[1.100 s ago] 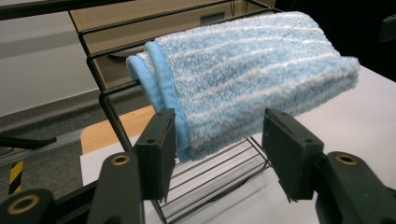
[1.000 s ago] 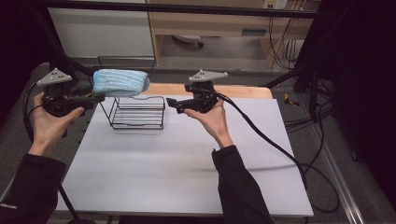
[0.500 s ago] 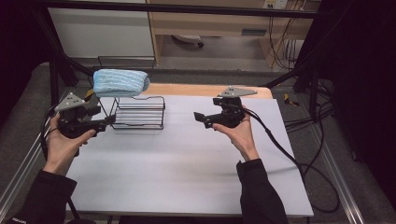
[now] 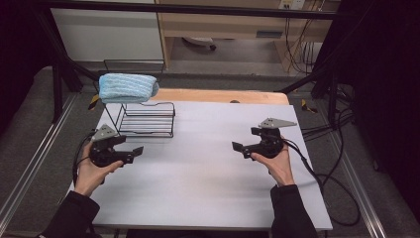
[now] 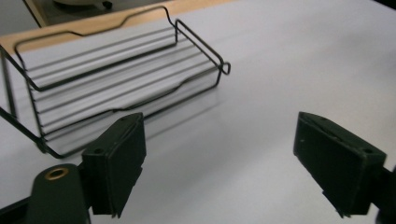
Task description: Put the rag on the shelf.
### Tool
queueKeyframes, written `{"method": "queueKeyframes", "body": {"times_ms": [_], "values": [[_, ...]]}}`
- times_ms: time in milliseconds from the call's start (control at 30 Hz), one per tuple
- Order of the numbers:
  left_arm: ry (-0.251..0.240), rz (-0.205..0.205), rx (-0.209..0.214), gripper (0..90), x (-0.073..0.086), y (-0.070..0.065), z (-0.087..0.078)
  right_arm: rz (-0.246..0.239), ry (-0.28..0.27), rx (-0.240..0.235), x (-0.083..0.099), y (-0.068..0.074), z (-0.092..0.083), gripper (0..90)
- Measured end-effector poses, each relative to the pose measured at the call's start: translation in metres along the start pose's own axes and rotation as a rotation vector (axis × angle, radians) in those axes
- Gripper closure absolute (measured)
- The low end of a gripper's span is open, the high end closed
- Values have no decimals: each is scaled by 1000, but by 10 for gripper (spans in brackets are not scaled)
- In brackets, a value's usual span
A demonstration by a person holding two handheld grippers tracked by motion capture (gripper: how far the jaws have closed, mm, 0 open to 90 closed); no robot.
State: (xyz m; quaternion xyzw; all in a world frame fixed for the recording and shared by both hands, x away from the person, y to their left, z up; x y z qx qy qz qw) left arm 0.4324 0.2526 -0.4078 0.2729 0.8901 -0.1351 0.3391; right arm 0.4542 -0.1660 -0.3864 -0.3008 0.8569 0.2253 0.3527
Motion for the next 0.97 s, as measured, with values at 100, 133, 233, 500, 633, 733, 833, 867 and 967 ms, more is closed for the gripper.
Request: {"method": "queueKeyframes", "body": {"times_ms": [100,133,233,500,633,733,833,867,967], "values": [[21,15,0,140,10,-4,11,8,24,1,22,-8,-2,7],[27,14,2,134,13,-5,14,13,29,6,29,-11,-3,7],[44,27,9,123,23,-8,21,31,47,13,51,-20,-8,7],[64,54,6,112,43,-11,31,75,106,26,99,-39,-20,7],[67,55,3,110,49,-10,32,76,119,28,115,-42,-21,8],[64,55,-2,110,52,-9,31,77,124,28,121,-41,-22,8],[67,53,3,109,55,-8,30,71,118,29,122,-40,-22,8],[68,57,4,108,56,-8,30,73,120,29,123,-40,-22,8],[69,63,3,105,57,-7,30,78,128,32,123,-39,-20,8]]}}
Point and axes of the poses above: each handheld gripper's, and its own axes: z roughly forward along the jaws, x roughly out of its underside, y roughly to its left, the point moved 5 cm from there along z, roughly forward along the jaws, and after that the axes turned 13 degrees about y, right-handed, at the moved point
